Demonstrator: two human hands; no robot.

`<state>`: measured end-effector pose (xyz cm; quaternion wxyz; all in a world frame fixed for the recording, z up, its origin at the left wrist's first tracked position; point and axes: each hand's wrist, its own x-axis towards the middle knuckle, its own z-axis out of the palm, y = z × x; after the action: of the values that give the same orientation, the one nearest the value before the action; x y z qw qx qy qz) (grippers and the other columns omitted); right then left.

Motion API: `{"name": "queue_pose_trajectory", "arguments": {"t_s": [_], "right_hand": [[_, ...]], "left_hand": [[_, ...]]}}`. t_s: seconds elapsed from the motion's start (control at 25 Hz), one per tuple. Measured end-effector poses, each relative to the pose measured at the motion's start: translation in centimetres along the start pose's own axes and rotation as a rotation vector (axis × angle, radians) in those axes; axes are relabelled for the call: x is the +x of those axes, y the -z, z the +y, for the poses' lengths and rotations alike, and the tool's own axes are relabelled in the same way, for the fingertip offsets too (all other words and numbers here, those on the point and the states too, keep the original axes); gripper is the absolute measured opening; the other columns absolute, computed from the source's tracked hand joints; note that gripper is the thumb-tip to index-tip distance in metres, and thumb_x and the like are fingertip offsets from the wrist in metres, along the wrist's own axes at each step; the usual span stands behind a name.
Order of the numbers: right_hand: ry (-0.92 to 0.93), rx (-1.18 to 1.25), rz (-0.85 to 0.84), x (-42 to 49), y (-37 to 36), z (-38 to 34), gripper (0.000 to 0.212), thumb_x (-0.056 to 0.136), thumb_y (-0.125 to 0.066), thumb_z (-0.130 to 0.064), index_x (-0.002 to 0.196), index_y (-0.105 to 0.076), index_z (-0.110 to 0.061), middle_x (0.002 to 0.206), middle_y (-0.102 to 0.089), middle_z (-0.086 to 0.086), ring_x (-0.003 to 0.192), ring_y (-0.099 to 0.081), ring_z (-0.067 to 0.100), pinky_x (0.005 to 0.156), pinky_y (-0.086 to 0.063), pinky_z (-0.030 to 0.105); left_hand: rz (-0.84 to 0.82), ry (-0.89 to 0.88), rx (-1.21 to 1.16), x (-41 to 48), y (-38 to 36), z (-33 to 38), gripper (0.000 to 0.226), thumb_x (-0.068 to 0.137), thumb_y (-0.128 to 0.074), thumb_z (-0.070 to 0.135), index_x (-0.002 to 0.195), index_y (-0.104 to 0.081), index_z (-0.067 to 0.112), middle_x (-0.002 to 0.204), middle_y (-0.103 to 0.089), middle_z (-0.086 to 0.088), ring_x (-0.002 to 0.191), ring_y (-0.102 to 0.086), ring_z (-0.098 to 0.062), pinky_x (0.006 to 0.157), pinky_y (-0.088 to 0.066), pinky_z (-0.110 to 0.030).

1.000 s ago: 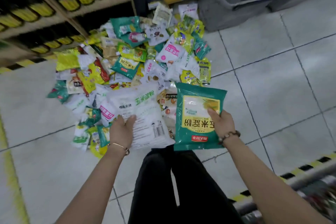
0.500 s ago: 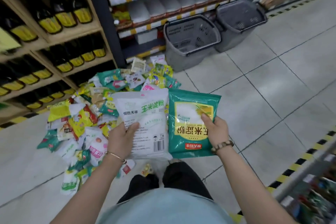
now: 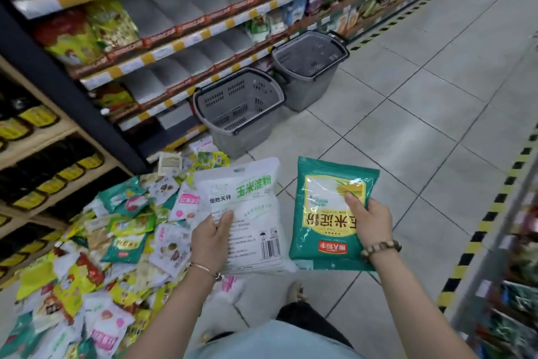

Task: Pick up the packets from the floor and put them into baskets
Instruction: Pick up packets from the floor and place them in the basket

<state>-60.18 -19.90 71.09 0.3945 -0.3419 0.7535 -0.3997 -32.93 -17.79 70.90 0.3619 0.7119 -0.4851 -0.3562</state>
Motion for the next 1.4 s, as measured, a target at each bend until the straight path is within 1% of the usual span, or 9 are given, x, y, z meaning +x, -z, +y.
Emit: {"name": "queue_pose_trajectory", "arguments": {"t_s": [0.24, 0.44, 0.56, 0.72, 0.88, 1.04, 1.16, 1.32, 1.4], "right_hand": [[-0.057, 0.055, -0.006, 9.4, 6.1, -1.2, 0.027, 0.088, -0.061, -0.031, 0.069, -0.059, -0.011, 0.067, -0.064, 0.007, 0.057, -0.060, 0.021, 0.053, -0.047, 0.032], [-0.081, 0.084, -0.073, 15.8, 6.0, -3.0, 0.024, 0.088, -0.061, -0.028, 0.071, -0.058, -0.012, 0.068, -0.066, 0.005, 0.059, -0.063, 0.018, 0.050, -0.048, 0.028], [-0.073, 0.058, -0.125, 19.9, 4.8, -4.8, 0.023, 0.089, -0.060, -0.026, 0.071, -0.058, -0.012, 0.066, -0.065, 0.005, 0.054, -0.062, 0.013, 0.040, -0.046, 0.018], [-0.051, 0.027, -0.232, 25.8, 1.8, -8.6, 0.019, 0.089, -0.060, -0.020, 0.073, -0.060, -0.009, 0.058, -0.064, 0.001, 0.045, -0.061, 0.008, 0.037, -0.043, 0.015], [-0.041, -0.050, -0.285, 32.4, -2.5, -13.0, 0.018, 0.089, -0.060, -0.020, 0.079, -0.062, -0.006, 0.073, -0.063, 0.015, 0.061, -0.057, 0.024, 0.053, -0.044, 0.028], [-0.032, -0.115, -0.323, 39.1, -7.0, -17.2, 0.018, 0.089, -0.061, -0.023, 0.075, -0.061, -0.011, 0.074, -0.063, 0.015, 0.063, -0.056, 0.024, 0.056, -0.045, 0.030], [-0.002, -0.138, -0.331, 43.8, -10.6, -20.0, 0.021, 0.088, -0.062, -0.023, 0.070, -0.060, -0.013, 0.062, -0.062, 0.005, 0.050, -0.057, 0.015, 0.040, -0.043, 0.017], [0.002, -0.200, -0.378, 50.9, -16.0, -23.4, 0.022, 0.088, -0.061, -0.024, 0.070, -0.059, -0.011, 0.064, -0.064, 0.006, 0.048, -0.059, 0.011, 0.040, -0.045, 0.018], [0.023, -0.252, -0.433, 54.7, -19.4, -24.7, 0.024, 0.089, -0.060, -0.021, 0.068, -0.057, -0.010, 0.063, -0.063, 0.007, 0.049, -0.059, 0.012, 0.044, -0.045, 0.020]], "left_hand": [[0.000, 0.077, -0.009, 3.6, -8.5, 5.9, 0.050, 0.095, -0.052, 0.021, 0.051, -0.029, 0.018, 0.046, -0.029, 0.004, 0.046, -0.027, -0.012, 0.042, -0.022, -0.019], [0.053, 0.136, -0.009, 7.3, -11.3, 8.1, 0.048, 0.095, -0.052, 0.024, 0.052, -0.032, 0.016, 0.046, -0.032, 0.006, 0.046, -0.029, -0.011, 0.040, -0.024, -0.016], [0.077, 0.157, 0.022, 11.0, -12.3, 8.8, 0.044, 0.095, -0.050, 0.027, 0.056, -0.037, 0.011, 0.051, -0.036, -0.002, 0.049, -0.032, -0.013, 0.042, -0.023, -0.019], [0.111, 0.168, 0.000, 17.2, -13.5, 10.0, 0.049, 0.094, -0.051, 0.027, 0.053, -0.030, 0.015, 0.048, -0.029, 0.001, 0.047, -0.026, -0.013, 0.044, -0.018, -0.022], [0.110, 0.195, -0.014, 25.4, -14.3, 10.9, 0.048, 0.094, -0.052, 0.028, 0.053, -0.030, 0.014, 0.047, -0.030, 0.001, 0.046, -0.027, -0.013, 0.042, -0.020, -0.020], [0.136, 0.238, -0.016, 33.0, -14.6, 12.4, 0.052, 0.094, -0.053, 0.027, 0.051, -0.026, 0.017, 0.046, -0.025, 0.005, 0.045, -0.023, -0.012, 0.042, -0.020, -0.022], [0.152, 0.283, -0.041, 38.1, -14.6, 12.6, 0.048, 0.095, -0.051, 0.027, 0.053, -0.032, 0.014, 0.048, -0.033, 0.000, 0.048, -0.030, -0.015, 0.047, -0.021, -0.024], [0.201, 0.385, -0.092, 45.1, -14.9, 12.1, 0.046, 0.095, -0.050, 0.030, 0.067, -0.050, -0.007, 0.065, -0.052, -0.020, 0.062, -0.044, -0.020, 0.058, -0.031, -0.032], [0.243, 0.426, -0.076, 49.0, -15.1, 11.8, 0.046, 0.095, -0.051, 0.029, 0.063, -0.049, -0.004, 0.061, -0.052, -0.017, 0.059, -0.044, -0.021, 0.055, -0.031, -0.028]]}}
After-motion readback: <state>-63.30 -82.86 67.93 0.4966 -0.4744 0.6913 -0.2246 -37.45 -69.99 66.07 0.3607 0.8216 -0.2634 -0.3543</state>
